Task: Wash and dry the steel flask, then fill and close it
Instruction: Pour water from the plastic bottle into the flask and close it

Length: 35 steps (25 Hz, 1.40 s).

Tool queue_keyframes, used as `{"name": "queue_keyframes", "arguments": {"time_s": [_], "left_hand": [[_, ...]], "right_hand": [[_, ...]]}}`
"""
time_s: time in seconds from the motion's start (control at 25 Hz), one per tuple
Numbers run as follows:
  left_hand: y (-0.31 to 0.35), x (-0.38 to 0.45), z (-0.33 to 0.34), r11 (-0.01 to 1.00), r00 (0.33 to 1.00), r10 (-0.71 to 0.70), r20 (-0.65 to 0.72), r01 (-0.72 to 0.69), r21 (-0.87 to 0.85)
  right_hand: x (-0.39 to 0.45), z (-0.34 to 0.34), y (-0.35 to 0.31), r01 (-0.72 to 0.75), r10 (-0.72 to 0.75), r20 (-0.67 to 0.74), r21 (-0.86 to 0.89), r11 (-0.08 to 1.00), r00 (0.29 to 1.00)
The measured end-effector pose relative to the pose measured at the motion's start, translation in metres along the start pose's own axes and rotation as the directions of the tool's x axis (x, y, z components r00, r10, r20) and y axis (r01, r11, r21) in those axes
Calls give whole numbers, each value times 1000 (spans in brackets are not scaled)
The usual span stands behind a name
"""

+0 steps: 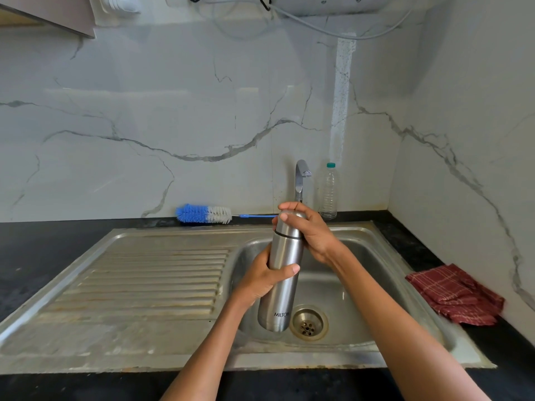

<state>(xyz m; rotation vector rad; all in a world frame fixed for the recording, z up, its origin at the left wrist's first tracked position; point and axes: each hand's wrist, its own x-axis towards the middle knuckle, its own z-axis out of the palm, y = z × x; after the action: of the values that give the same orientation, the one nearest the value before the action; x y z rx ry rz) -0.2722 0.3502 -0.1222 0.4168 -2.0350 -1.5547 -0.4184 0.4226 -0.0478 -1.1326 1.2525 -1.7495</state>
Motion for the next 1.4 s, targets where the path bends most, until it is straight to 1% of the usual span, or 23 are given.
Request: {"name": "queue_keyframes", "arguments": {"time_s": [0.12,0.16,0.2,0.24,0.28,0.32,0.36,0.4,0.44,0.48,0.52,0.56,0.68,0.88,1.04,1.12,1.2,1.28,1.4], "left_hand": [[2,1,10,997,990,17,-138,-6,80],[4,1,11,997,986,22,-167,-10,71],[6,0,9,999,983,26,-180,-17,52],[8,-1,5,999,984,30,-176,-25,29],[11,-2,1,999,988,31,-152,-33,-7],[13,-3,-5,997,994,22,-111,-29,-65],[16,-4,-9,990,999,5,-54,-12,-140],[18,-6,-11,979,1000,-11,16,14,-203],[20,-7,-11,970,997,-26,76,43,-238],[21,-8,-9,968,993,-38,116,65,-244],[22,-9,-7,968,990,-46,130,77,-239],[23,-9,-6,969,991,-50,125,78,-233],[21,-9,-5,976,997,-54,56,65,-210],[18,-6,-2,995,996,-47,-78,39,-94],[23,-5,9,996,975,-14,-224,32,79],[20,-4,14,984,955,2,-295,50,170],[18,-3,14,977,937,10,-349,65,203],[18,-3,11,971,913,20,-408,79,226],[16,-2,-2,970,866,46,-497,79,229]], "right_hand": [[-3,25,-5,18,-44,-195,-132,991,980],[-3,32,-7,30,-71,-234,-176,984,970],[-3,36,-11,41,-89,-231,-206,978,969],[-2,35,-16,46,-87,-178,-221,974,980],[-1,31,-21,43,-59,-74,-196,980,995],[0,23,-26,28,-21,55,-129,991,998],[2,16,-28,-1,8,183,-42,999,983],[3,10,-27,-25,19,279,15,1000,960],[5,6,-24,-39,25,329,36,999,944],[6,6,-19,-44,29,336,36,998,941],[6,9,-15,-50,35,311,40,998,950],[7,14,-13,-56,43,255,44,997,966],[6,21,-17,-29,29,113,-4,1000,993],[4,29,-28,-6,5,-7,-232,973,1000],[-1,32,-27,53,-102,-109,-381,923,989],[-3,31,-23,79,-146,-125,-432,899,981],[-7,26,-21,88,-143,-87,-462,883,986],[-10,22,-18,77,-111,-51,-447,891,992],[-18,10,2,34,-83,-106,-400,916,991]]}}
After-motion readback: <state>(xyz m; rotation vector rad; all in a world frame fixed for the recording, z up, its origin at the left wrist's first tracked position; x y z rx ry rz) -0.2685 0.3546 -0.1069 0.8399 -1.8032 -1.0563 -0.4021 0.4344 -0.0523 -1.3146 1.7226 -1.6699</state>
